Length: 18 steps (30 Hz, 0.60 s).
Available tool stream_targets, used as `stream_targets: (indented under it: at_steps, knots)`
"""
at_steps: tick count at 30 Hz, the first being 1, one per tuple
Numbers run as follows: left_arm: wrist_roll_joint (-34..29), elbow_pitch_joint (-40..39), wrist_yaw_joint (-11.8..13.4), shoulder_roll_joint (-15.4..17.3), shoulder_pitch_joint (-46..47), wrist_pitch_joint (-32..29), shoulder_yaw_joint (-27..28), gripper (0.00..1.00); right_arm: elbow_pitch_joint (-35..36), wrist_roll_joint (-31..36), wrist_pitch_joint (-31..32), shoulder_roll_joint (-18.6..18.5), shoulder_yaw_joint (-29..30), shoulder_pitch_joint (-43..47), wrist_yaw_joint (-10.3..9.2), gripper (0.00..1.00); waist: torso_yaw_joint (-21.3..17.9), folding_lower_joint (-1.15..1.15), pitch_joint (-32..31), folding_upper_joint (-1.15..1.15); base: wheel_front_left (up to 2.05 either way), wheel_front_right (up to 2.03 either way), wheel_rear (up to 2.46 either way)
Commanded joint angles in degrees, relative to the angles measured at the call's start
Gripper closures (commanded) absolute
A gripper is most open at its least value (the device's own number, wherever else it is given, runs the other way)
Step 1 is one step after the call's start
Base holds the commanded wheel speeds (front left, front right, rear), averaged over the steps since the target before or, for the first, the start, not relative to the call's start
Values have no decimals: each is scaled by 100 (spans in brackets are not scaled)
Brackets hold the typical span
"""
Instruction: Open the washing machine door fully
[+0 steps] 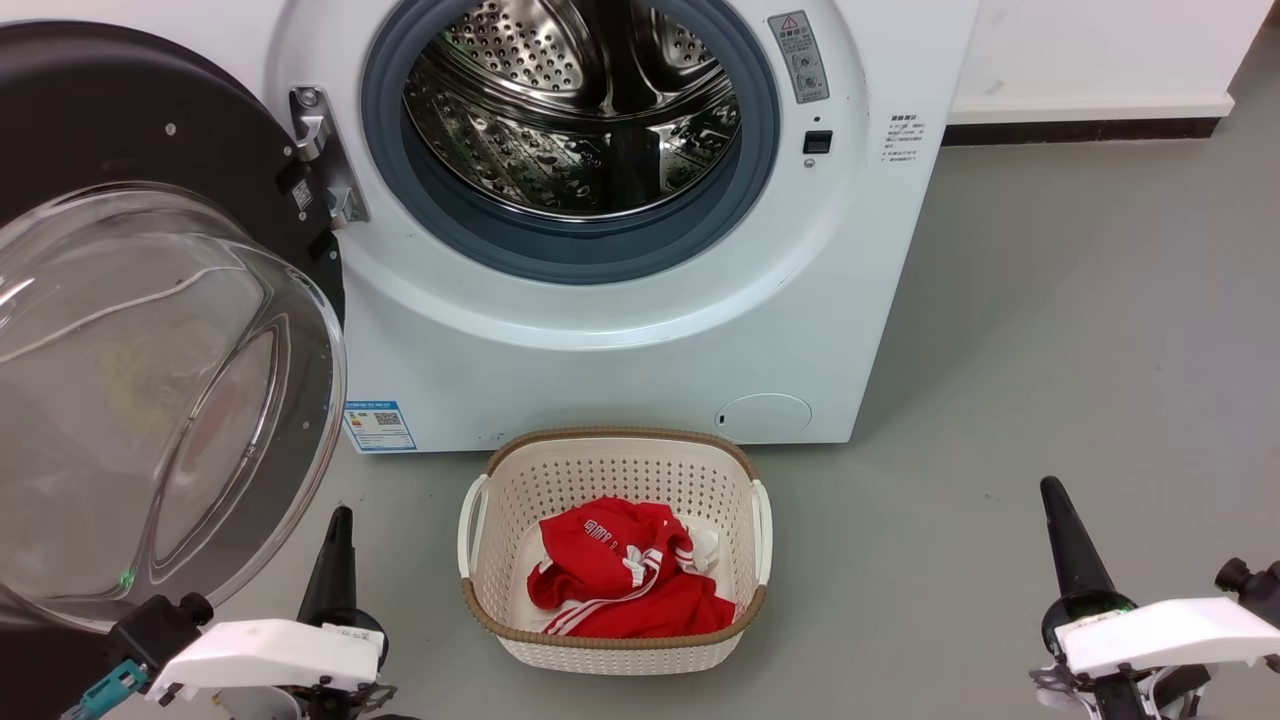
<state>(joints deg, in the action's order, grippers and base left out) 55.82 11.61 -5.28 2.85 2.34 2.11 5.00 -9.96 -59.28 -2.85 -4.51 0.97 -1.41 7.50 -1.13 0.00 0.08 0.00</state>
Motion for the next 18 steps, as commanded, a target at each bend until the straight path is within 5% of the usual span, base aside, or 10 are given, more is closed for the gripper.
stream_targets:
  at_steps: [1,18]
  knots:
    - [176,-27,-33,13,139,-43,24,100,22,-198,46,-40,19,-134,0,100,3,0,0,0,0,0,0]
    - [1261,57,-94,11,230,-304,65,100,-107,-1239,262,-39,107,-250,-1,100,31,0,3,0,0,0,0]
